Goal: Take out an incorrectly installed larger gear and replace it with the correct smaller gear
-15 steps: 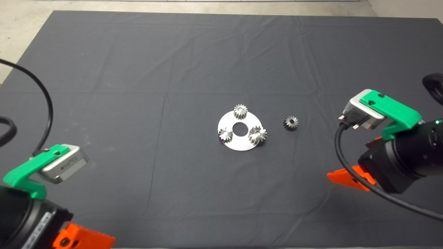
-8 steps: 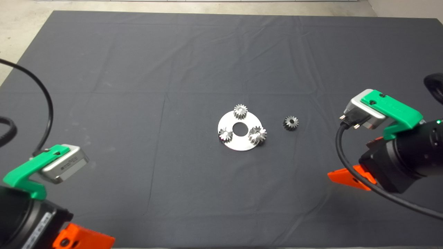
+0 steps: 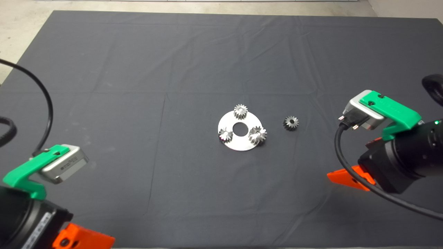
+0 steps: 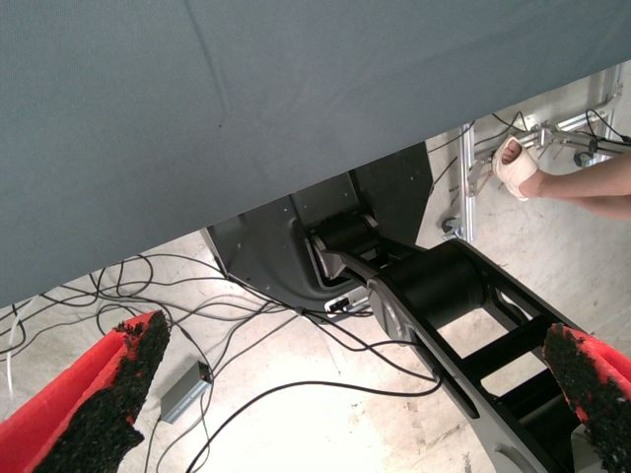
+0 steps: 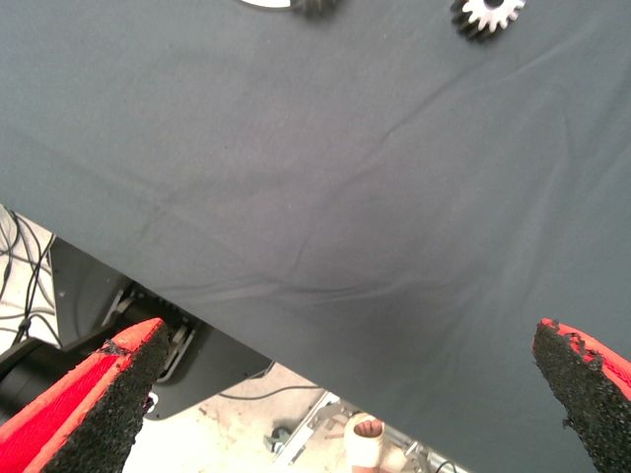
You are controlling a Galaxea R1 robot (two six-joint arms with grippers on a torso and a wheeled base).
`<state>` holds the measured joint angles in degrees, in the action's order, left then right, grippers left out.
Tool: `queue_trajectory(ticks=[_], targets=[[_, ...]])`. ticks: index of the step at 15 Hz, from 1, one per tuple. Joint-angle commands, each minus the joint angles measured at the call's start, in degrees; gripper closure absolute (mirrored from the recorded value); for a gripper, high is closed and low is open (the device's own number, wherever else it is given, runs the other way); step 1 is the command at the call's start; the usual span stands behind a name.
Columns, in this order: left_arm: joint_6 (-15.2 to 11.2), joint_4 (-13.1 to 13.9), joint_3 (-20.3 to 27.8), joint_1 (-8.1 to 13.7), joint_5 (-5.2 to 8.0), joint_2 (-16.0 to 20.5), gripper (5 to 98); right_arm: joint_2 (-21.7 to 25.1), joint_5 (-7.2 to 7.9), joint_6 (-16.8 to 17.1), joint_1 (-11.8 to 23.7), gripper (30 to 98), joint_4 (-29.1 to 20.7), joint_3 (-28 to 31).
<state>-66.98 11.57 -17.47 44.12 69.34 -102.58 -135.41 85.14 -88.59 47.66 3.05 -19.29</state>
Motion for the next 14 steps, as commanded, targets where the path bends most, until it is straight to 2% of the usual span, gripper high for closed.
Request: queue_trajectory(ticks=[1, 3, 4, 5, 6, 7, 9, 13, 14], targets=[[0.3, 0.7, 1.0, 0.2, -0.08, 0.0, 6.0, -0.4, 0.29, 0.0, -0.5, 30.7, 5.0, 0.0], [0.3, 0.7, 1.0, 0.1, -0.08, 0.1, 6.0, -0.6, 0.29, 0.6, -2.1, 30.7, 9.2, -0.1], [0.3, 0.7, 1.0, 0.1, -0.08, -0.1, 6.0, -0.7, 0.20, 2.0, -4.2, 30.7, 11.5, -0.2], [0.3, 0.7, 1.0, 0.1, -0.08, -0.4, 6.0, -1.6, 0.38, 5.0, -6.9, 30.7, 13.2, -0.2], [0.3, 0.7, 1.0, 0.1, -0.08, -0.5, 6.0, -2.5, 0.92, 6.7, -8.3, 30.7, 14.0, -0.3], [0.3, 0.7, 1.0, 0.1, -0.08, -0.5, 6.0, -2.5, 1.69, 6.8, -9.1, 30.7, 15.0, -0.3], [0.3, 0.7, 1.0, 0.1, -0.08, -0.9, 6.0, -2.3, 1.87, 6.8, -11.6, 30.7, 19.3, -0.3], [0.3, 0.8, 1.0, 0.1, -0.12, -1.5, 6.0, -2.4, 2.05, 6.9, -13.3, 30.7, 23.0, -0.6], [0.3, 0.8, 1.0, 0.1, -0.08, -1.5, 6.0, -2.2, 2.49, 7.2, -13.7, 30.7, 24.0, -0.9]])
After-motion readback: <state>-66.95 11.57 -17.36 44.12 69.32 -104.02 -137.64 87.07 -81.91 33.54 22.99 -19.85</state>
